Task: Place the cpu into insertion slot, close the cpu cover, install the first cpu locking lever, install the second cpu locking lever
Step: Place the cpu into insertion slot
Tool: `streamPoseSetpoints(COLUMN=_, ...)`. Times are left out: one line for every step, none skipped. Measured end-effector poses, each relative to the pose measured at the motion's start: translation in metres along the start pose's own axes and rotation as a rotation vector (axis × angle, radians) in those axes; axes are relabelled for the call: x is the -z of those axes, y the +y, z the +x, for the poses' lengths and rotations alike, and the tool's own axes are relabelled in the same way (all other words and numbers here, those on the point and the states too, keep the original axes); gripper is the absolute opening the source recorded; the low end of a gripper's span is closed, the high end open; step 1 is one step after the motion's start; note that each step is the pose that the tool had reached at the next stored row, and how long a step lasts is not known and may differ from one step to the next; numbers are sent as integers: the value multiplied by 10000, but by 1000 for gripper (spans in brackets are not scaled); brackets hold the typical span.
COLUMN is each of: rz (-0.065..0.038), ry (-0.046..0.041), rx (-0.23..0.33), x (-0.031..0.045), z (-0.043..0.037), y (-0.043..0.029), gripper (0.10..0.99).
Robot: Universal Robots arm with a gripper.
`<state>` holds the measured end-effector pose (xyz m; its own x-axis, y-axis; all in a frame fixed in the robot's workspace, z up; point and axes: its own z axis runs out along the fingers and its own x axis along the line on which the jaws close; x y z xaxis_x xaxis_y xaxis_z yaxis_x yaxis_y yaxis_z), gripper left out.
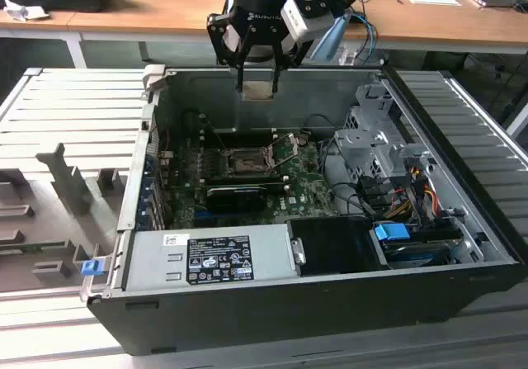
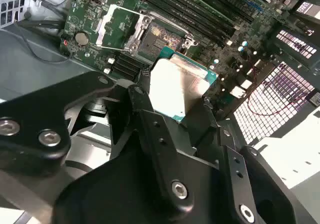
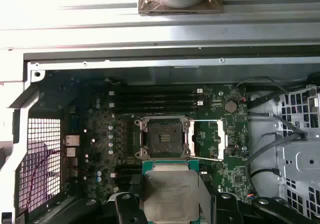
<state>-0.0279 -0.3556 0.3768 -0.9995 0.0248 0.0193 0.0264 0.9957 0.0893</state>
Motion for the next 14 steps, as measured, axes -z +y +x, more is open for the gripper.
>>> streamPoseSetpoints(rz=0, ry=0, rx=0, x=0, z=0, y=0, gripper=525)
streamPoseSetpoints(rz=0, ry=-1, rx=-14, x=0, z=0, y=0, gripper=525)
streamPoseSetpoints(rz=-1, ry=-5, rx=-58, x=0, z=2, y=0, gripper=525)
streamPoseSetpoints(rz=-1, ry=-9, rx=-105, x=0, z=3, y=0, gripper=525)
streamPoseSetpoints(rz=-3, ry=-14, rx=-159, x=0, z=5, y=0, gripper=525)
streamPoseSetpoints(rz=-4, ry=-16, rx=-191, x=0, z=6, y=0, gripper=525)
streamPoseSetpoints(rz=-3, ry=-20, rx=-225, x=0, z=8, y=0, gripper=525)
streamPoseSetpoints(rz=-4, ry=-22, rx=-255, x=0, z=9, y=0, gripper=525)
streamPoseSetpoints(rz=-5, ry=-26, rx=-288, x=0, z=9, y=0, gripper=525)
streamPoseSetpoints(rz=-6, ry=-29, rx=-326, x=0, z=9, y=0, gripper=525)
streamPoseSetpoints(rz=-7, ry=-32, rx=-365, x=0, z=10, y=0, gripper=525)
streamPoseSetpoints(rz=-8, ry=-40, rx=-443, x=0, z=10, y=0, gripper=525)
streamPoseSetpoints(rz=-10, ry=-50, rx=-555, x=0, z=10, y=0, gripper=525)
streamPoseSetpoints(rz=-15, ry=-69, rx=-770, x=-1, z=12, y=0, gripper=525)
